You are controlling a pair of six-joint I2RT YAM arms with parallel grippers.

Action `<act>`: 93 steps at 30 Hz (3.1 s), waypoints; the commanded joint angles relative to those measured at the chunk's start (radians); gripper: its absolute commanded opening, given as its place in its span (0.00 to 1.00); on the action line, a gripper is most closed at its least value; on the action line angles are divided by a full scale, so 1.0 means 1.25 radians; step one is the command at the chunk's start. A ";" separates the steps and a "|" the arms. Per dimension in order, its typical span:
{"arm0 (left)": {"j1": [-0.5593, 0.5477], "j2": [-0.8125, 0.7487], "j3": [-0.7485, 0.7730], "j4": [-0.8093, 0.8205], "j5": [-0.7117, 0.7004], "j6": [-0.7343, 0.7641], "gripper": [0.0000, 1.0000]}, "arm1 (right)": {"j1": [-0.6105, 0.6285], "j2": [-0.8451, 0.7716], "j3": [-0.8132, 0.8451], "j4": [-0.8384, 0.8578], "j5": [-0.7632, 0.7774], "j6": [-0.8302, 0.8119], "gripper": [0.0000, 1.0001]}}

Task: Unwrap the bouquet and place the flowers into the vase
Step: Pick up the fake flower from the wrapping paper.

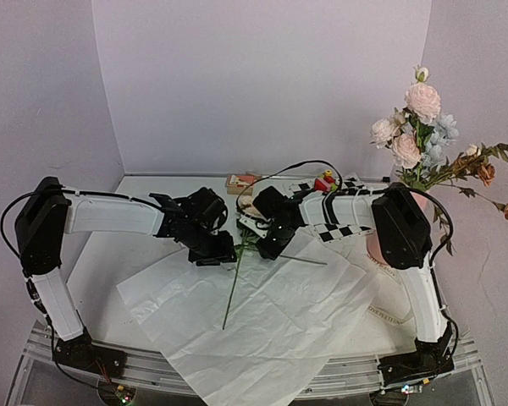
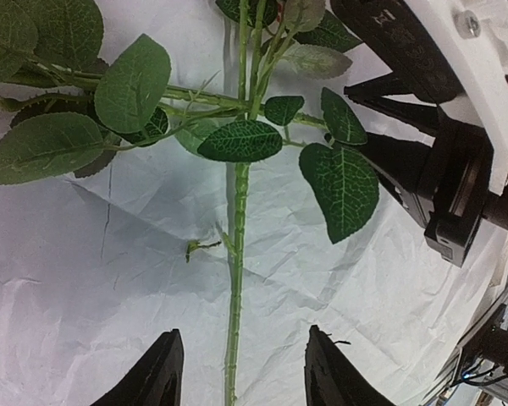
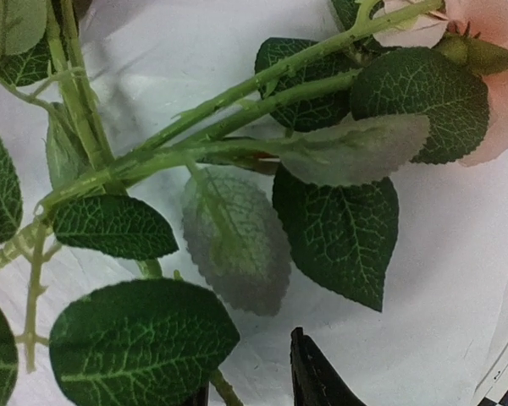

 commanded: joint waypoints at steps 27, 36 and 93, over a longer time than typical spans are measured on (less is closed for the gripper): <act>-0.030 0.082 0.114 0.019 -0.016 0.082 0.41 | 0.002 -0.222 -0.062 0.062 0.002 0.064 0.00; -0.031 0.047 0.093 0.018 -0.003 0.065 0.00 | 0.000 -0.217 -0.069 0.061 0.066 0.092 0.00; -0.050 -0.213 -0.008 0.030 -0.012 0.009 0.86 | -0.042 -0.470 -0.249 0.187 -0.258 0.382 0.00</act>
